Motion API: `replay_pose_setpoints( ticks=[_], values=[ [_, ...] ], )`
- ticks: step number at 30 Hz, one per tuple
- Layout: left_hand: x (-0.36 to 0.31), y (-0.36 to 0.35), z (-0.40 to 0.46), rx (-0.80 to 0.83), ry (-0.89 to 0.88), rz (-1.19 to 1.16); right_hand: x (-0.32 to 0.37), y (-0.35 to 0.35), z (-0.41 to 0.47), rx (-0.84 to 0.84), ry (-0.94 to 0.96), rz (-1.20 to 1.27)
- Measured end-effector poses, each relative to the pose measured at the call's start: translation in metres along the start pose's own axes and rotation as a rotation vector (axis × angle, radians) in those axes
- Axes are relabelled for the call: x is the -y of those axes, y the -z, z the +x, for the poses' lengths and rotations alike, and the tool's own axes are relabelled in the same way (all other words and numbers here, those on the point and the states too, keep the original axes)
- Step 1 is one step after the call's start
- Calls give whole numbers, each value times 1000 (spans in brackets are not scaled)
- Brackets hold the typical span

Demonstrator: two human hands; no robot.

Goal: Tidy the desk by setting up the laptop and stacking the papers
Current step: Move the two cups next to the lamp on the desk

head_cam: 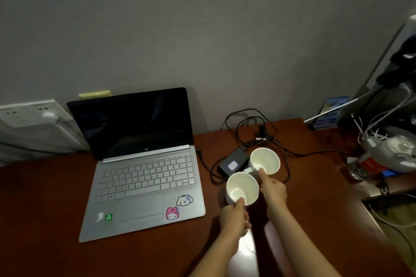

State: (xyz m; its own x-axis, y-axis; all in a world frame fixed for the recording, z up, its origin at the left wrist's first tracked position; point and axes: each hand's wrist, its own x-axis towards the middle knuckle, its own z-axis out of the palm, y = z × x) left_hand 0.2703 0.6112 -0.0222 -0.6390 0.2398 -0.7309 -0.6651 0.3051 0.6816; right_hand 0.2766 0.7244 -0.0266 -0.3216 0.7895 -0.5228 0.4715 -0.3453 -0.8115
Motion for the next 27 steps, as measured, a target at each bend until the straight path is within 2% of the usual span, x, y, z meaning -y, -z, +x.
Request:
replay_pose_setpoints(
  ticks=[4,9,11,14,17,19,23,27],
  values=[
    [-8,11,3,-135,-39,-17,4,-13,-4,170,-13,77],
    [-26,31,-2,-196,-161,88,7,-34,-8,371,-280,426],
    [-33,38,-4,-200,-207,95,7,-41,-6,314,-280,464],
    [-36,48,-7,-201,-251,90,3,-40,-9,103,-271,445],
    [-34,59,-12,-196,-268,89,-5,-29,-13,-145,-307,300],
    [-36,66,-16,-180,-276,71,-5,-17,-17,-237,-297,251],
    [-39,89,-27,-178,-283,-27,0,-3,-20,-234,-180,128],
    [-38,132,-28,-222,-294,-50,4,-15,-53,-173,47,-108]
  ],
)
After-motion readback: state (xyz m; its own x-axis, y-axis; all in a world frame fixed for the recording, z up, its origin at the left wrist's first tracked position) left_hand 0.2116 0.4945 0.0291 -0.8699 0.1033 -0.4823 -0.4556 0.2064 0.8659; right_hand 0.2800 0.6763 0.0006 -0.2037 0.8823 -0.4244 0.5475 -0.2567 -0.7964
